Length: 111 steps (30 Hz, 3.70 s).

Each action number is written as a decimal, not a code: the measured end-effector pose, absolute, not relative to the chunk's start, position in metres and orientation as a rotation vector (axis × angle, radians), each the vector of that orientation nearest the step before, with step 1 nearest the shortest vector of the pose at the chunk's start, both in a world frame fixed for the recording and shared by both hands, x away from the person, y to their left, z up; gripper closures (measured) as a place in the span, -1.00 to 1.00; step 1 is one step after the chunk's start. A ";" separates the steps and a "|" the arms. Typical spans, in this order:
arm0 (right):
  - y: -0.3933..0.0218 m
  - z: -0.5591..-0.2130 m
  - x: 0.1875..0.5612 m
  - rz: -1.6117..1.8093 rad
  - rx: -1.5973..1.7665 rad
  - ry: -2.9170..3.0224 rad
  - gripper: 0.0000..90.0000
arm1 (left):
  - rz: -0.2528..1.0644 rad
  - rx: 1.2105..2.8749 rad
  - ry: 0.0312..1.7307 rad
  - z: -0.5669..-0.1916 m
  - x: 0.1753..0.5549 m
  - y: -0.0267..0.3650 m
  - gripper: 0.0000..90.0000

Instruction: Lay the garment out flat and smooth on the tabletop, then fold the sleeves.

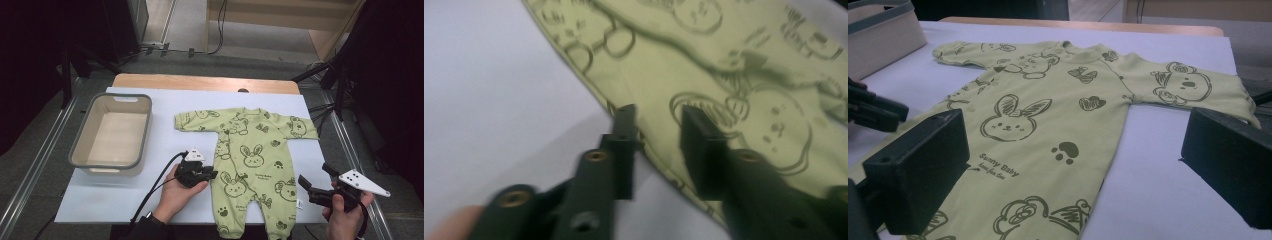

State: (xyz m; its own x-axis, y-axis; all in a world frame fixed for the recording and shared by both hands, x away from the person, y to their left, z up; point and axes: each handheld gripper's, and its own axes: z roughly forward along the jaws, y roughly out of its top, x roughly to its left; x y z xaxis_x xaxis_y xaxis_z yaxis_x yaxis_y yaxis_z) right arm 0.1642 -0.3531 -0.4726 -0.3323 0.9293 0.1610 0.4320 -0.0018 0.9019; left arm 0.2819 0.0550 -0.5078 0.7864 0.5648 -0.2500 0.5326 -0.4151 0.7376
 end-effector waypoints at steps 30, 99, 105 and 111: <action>-0.353 -0.476 0.166 1.336 1.395 1.808 -1.00 | 0.184 1.987 0.903 -0.448 0.359 0.076 -1.00; -0.344 -0.487 0.173 1.330 1.407 1.872 -1.00 | 0.518 2.048 1.221 -0.465 0.446 0.076 0.99; -0.343 -0.487 0.174 1.331 1.404 1.874 -1.00 | 0.521 2.043 1.124 -0.456 0.436 0.070 0.99; -0.342 -0.487 0.173 1.332 1.404 1.878 -1.00 | 0.474 2.014 1.016 -0.452 0.422 0.061 0.99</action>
